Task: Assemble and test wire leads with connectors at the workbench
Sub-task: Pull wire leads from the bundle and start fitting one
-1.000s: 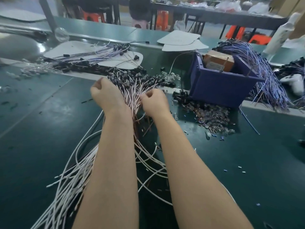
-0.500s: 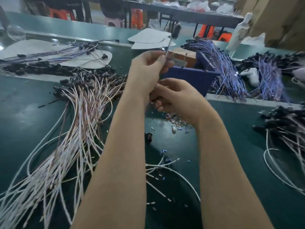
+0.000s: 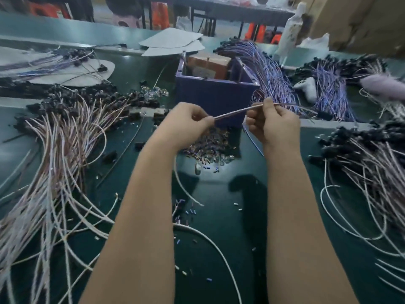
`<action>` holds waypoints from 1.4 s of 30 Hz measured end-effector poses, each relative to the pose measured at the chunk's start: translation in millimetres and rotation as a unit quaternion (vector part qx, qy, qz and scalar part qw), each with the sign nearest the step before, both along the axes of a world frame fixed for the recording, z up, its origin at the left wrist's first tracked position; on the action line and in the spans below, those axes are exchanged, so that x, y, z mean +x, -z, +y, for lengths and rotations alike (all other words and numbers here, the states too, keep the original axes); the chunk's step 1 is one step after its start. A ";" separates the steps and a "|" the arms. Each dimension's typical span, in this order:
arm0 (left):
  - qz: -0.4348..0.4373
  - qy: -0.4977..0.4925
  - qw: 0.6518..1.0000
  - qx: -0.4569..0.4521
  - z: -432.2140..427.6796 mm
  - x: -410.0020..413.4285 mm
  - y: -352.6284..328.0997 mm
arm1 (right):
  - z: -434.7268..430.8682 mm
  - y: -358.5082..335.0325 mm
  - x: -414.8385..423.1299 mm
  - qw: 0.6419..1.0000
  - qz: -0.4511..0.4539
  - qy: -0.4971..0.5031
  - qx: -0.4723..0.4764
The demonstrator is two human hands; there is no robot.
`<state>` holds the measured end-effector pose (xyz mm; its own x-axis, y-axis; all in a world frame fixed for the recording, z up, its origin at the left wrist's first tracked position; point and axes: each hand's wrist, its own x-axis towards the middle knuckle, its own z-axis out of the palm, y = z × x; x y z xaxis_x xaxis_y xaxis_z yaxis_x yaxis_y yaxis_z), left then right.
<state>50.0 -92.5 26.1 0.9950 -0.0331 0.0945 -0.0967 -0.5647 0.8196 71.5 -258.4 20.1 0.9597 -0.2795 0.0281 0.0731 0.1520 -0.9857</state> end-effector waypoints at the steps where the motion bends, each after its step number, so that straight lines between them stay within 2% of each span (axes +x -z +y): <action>1: 0.005 -0.013 1.000 -0.009 5.0 1.1 1.9 | -0.7 2.8 1.8 1.000 0.018 -0.001 -0.011; 4: -0.020 -0.088 0.993 -0.072 11.1 4.2 5.0 | -1.2 4.5 1.9 0.996 0.061 -0.048 -0.043; 6: -0.039 -0.121 0.983 -0.133 9.5 5.4 4.9 | -0.5 1.2 -1.6 0.988 0.076 -0.114 -0.071; 8: -0.040 -0.121 0.975 -0.183 5.0 4.8 4.7 | 4.8 -1.6 -6.7 0.971 0.082 -0.204 -0.091; 11: -0.040 -0.069 0.975 -0.208 -6.2 2.0 4.9 | 17.7 -1.2 -13.5 0.938 0.094 -0.307 -0.131; 13: -0.041 -0.039 0.975 -0.213 -12.9 0.8 4.1 | 23.8 1.8 -14.5 0.927 0.084 -0.318 -0.181; 16: -0.042 -0.011 0.972 -0.231 -16.8 0.0 2.1 | 26.9 3.2 -12.3 0.934 0.043 -0.276 -0.223; 22: -0.049 0.028 0.969 -0.241 -14.7 -3.3 1.6 | 30.2 4.2 -13.3 0.915 -0.003 -0.326 -0.236; 27: -0.071 0.029 0.963 -0.259 -12.8 -2.3 2.6 | 22.1 0.7 -15.0 0.910 0.001 -0.371 -0.186; 31: -0.080 0.046 0.955 -0.280 -14.7 -0.7 3.0 | 32.0 -2.3 -14.1 0.915 -0.048 -0.328 -0.229; 33: -0.087 0.045 0.951 -0.294 -16.6 0.8 2.0 | 36.1 -4.1 -13.3 0.928 -0.076 -0.290 -0.220; 35: -0.075 0.034 0.952 -0.295 -15.0 3.6 3.0 | 33.5 -7.0 -11.6 0.958 -0.094 -0.233 -0.139; 37: -0.022 0.032 0.971 -0.235 -9.3 4.4 6.8 | 25.9 -10.2 -8.3 0.982 -0.093 -0.165 -0.026; 39: 0.047 0.046 0.979 -0.193 -4.5 3.0 12.3 | 18.3 -11.9 -5.4 0.990 -0.071 -0.109 0.057; 42: 0.092 0.045 0.966 -0.236 -5.3 3.2 15.9 | 14.5 -10.7 -3.6 0.991 -0.042 -0.071 0.103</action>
